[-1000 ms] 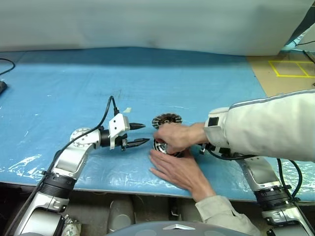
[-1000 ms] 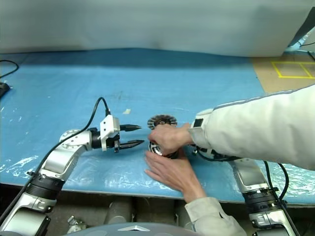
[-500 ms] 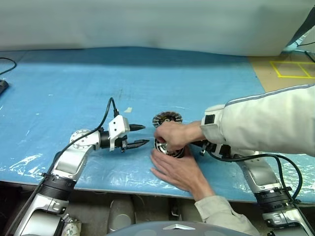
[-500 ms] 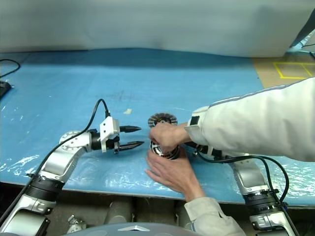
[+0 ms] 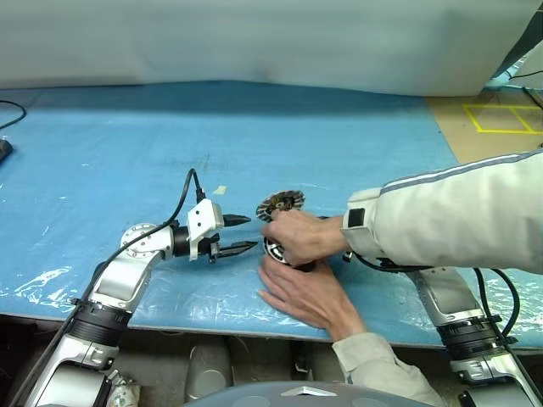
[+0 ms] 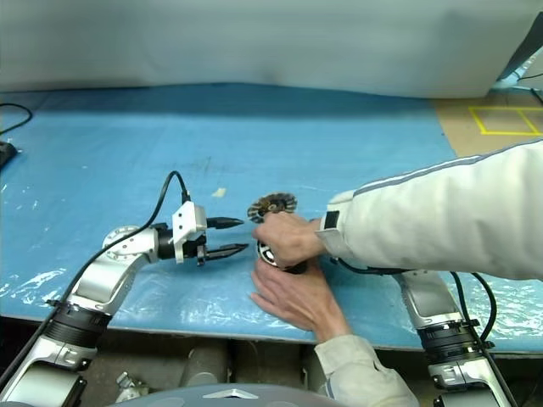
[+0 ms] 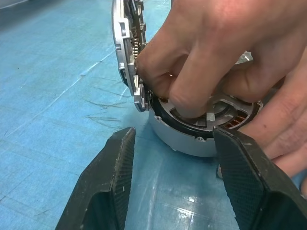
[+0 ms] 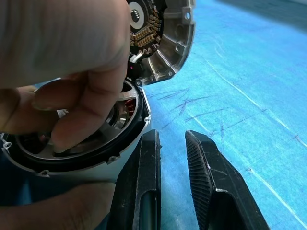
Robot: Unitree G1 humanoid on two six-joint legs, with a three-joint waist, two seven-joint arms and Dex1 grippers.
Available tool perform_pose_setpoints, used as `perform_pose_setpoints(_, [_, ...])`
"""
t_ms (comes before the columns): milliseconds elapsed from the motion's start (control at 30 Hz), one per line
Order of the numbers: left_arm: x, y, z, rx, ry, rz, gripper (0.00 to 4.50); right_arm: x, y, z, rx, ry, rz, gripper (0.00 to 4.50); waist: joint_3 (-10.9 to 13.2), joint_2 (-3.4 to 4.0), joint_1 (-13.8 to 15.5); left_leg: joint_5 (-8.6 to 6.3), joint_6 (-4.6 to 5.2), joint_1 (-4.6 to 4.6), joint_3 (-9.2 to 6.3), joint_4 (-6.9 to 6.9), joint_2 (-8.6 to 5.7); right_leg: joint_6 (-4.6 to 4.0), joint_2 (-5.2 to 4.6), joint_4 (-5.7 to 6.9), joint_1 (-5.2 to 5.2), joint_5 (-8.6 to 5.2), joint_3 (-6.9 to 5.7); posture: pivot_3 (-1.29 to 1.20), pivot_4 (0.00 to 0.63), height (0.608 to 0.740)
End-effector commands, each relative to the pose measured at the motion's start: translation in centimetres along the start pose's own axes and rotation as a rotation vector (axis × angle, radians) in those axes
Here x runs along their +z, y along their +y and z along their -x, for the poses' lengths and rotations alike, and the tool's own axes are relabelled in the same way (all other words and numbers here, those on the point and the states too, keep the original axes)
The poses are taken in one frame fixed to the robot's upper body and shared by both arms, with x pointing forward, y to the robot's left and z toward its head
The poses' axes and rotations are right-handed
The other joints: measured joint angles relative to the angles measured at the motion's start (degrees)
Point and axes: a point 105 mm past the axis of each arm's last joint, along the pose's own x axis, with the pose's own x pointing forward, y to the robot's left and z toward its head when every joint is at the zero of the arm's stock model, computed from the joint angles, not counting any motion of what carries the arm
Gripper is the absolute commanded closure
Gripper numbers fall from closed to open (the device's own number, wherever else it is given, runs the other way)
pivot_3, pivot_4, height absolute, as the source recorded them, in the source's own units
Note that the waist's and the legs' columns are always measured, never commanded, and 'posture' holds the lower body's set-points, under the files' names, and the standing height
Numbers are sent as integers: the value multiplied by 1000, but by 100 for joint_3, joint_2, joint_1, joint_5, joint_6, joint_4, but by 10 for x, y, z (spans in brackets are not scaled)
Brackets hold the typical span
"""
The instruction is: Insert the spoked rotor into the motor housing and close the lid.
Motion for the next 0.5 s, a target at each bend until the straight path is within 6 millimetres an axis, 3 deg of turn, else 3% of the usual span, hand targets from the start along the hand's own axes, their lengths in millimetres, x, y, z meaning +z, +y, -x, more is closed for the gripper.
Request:
perform_pose_setpoints(33, [10,-1,-2,-4,-21,-34,1766,14,-1,-5,-1,-35,35,3623,0,0,-3,0,0,1,0,0,0,0,0,1,0,0,0,0,150,740])
perform_pose_setpoints(500, [7,-1,0,5,-15,-31,1766,15,-1,-9,-12,-35,29,3623,0,0,-3,3,-5,0,0,1,0,0,0,1,0,0,0,0,150,740])
